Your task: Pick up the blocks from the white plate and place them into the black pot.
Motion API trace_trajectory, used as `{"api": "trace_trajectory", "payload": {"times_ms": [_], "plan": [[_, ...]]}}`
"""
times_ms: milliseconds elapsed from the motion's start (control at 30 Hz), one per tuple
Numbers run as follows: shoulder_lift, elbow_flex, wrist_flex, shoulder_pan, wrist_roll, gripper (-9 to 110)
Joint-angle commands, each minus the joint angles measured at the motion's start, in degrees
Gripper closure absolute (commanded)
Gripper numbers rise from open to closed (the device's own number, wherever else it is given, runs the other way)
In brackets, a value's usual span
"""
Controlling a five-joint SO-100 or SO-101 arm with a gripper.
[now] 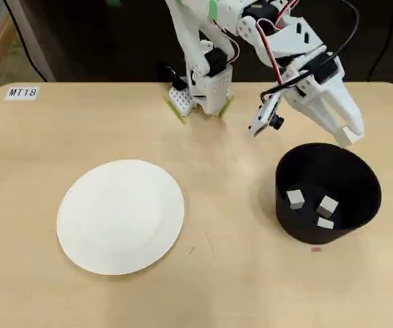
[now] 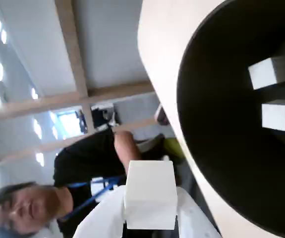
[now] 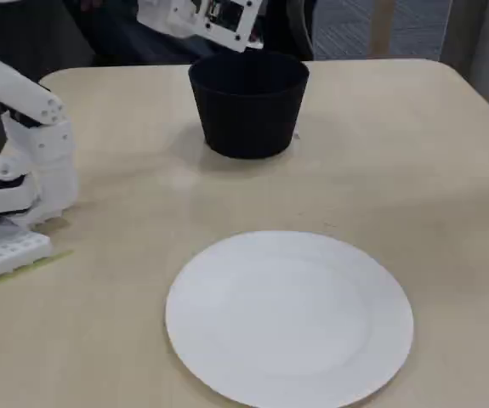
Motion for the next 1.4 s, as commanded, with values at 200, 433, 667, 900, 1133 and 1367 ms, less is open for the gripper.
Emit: {"api": "trace_trajectory", "payload": {"times_ms": [200, 433, 667, 900, 1133, 1367], "plan": [[-3.69, 1.14, -6.77, 0.62, 0.09, 94], [-4.39, 1.05, -6.68, 3.78, -1.58, 75], [-3.69, 0.53, -6.77, 8.17, -0.79, 95], [-1.23, 0.53, -5.10, 22.50, -1.23, 104], [3.96, -0.44, 3.25, 35.33, -2.81, 104], [14.41, 8.09, 11.95, 35.95, -5.63, 104]]}}
